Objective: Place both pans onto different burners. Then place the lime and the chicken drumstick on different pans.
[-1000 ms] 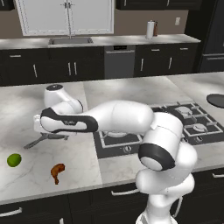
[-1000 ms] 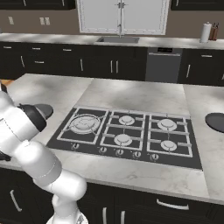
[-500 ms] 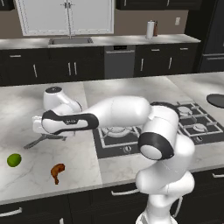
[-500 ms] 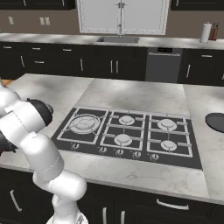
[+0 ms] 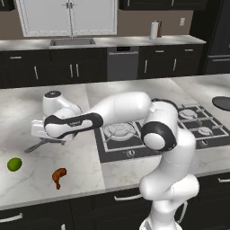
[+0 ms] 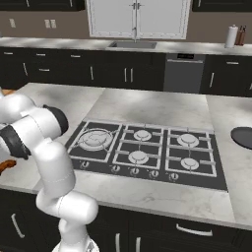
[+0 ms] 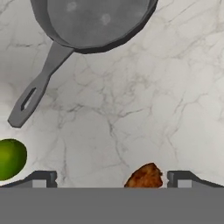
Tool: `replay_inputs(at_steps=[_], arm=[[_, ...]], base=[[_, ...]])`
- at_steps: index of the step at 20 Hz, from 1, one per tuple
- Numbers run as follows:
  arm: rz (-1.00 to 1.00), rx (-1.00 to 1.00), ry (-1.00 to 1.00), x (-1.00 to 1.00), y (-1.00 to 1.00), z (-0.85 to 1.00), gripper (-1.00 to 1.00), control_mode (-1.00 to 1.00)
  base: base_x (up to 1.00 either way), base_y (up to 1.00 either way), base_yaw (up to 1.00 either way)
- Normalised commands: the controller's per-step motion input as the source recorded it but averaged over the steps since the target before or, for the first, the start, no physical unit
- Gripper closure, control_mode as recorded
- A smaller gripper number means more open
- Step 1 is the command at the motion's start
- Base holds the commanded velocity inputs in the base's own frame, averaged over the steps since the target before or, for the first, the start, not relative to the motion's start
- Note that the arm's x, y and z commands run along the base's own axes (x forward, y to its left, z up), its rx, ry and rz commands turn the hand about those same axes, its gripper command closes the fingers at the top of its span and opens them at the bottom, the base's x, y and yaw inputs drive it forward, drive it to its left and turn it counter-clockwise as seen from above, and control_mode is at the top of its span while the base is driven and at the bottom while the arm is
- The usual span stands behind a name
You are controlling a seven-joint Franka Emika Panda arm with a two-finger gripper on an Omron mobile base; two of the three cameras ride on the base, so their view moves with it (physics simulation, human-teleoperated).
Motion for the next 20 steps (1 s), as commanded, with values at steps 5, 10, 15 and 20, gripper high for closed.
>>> replay_inputs(at_steps=[5,10,15,20], arm=[[0.00,0.00,0.00,0.04,0.16,-0.04,-1.00,-1.00],[0.00,0.00,0.00,0.00,0.18,-0.02,-1.00,-1.00],[-0.01,0.00,0.00,0.03,0.15,-0.04,-1.00,-1.00],[-0.01,0.00,0.00,0.07,0.06,-0.01,-1.00,-1.00]], base=[[0.00,0.00,0.00],[0.00,0.00,0.00],[0.00,0.00,0.00],[0.00,0.00,0.00]])
